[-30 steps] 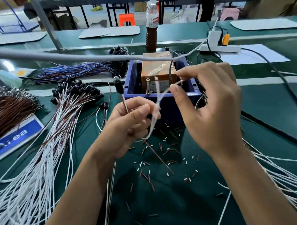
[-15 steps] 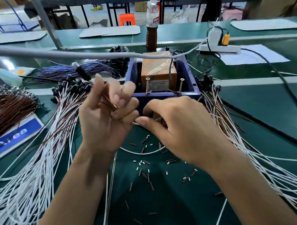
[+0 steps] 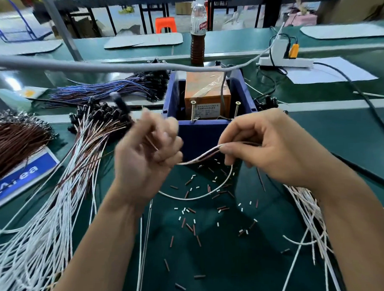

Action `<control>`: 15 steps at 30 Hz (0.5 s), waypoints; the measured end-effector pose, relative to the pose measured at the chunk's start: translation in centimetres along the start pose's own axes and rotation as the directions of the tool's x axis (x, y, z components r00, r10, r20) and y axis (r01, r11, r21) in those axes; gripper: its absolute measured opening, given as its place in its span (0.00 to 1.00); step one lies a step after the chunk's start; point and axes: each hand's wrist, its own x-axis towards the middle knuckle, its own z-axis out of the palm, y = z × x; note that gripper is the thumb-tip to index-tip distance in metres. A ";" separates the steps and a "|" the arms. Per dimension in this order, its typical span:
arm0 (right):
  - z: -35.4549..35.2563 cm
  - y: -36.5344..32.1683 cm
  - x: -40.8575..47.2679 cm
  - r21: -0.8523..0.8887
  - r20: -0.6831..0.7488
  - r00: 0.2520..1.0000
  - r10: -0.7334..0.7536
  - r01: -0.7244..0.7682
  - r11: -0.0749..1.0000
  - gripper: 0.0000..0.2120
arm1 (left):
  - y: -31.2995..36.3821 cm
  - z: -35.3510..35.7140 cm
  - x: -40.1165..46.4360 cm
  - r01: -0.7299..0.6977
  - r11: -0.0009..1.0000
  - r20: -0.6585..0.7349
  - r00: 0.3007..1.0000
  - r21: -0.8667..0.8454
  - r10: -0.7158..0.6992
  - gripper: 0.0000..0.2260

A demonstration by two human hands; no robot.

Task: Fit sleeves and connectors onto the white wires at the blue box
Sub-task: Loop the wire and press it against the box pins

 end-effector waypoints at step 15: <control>2.9 3.3 -0.3 -0.079 -0.231 0.967 -0.106 0.090 0.993 0.04 | -4.1 0.5 0.2 0.061 0.660 -0.045 0.998 0.748 -0.041 0.04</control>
